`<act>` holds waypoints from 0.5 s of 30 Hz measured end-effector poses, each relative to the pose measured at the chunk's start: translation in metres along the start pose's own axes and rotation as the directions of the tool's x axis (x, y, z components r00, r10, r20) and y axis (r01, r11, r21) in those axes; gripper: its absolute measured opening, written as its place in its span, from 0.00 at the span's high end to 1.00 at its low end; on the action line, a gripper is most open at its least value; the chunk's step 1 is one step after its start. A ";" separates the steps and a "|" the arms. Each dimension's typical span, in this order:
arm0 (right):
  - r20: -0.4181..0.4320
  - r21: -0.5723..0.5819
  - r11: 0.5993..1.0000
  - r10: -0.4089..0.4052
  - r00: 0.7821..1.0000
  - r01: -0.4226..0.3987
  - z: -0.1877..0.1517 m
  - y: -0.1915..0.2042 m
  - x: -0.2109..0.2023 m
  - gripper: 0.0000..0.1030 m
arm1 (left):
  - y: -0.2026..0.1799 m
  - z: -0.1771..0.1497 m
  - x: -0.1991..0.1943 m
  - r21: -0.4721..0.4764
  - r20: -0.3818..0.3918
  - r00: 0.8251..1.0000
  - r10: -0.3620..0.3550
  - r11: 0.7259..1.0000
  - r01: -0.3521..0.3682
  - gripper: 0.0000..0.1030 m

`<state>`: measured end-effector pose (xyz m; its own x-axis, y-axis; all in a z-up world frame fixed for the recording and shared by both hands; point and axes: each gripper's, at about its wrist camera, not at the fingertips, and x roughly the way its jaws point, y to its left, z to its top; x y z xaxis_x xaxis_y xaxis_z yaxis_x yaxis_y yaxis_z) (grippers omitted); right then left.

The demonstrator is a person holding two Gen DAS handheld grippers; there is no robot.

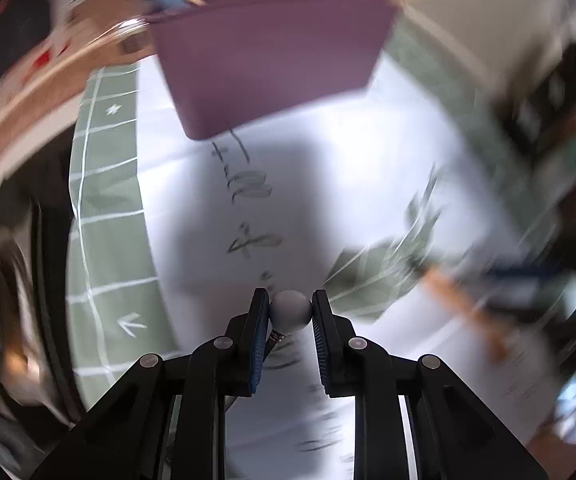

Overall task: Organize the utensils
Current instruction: 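Grasp the wooden spoon with the right tool while the left tool holds the white-handled spoon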

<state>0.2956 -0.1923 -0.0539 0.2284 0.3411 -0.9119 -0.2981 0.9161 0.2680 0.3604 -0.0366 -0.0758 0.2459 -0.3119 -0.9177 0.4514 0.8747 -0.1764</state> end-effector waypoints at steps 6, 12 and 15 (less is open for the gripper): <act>-0.006 -0.107 0.992 -0.061 0.998 0.060 0.014 0.026 0.023 0.75 | 0.007 -0.014 -0.033 -0.194 0.171 0.984 -0.051 0.977 0.085 0.78; 0.009 -0.141 0.983 -0.118 0.993 0.119 0.019 0.034 0.026 0.90 | 0.005 -0.041 -0.075 -0.221 0.300 0.954 0.005 0.973 0.064 0.78; 0.066 -0.124 0.983 -0.129 0.989 0.137 0.019 0.033 0.005 0.90 | 0.002 -0.044 -0.091 -0.227 0.356 0.934 0.037 0.973 0.048 0.78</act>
<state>0.3046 -0.1562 -0.0437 0.3255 0.2329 -0.9164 -0.3766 0.9209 0.1003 0.3008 0.0100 -0.0083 0.5521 -0.3909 -0.7365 0.2564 0.9201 -0.2962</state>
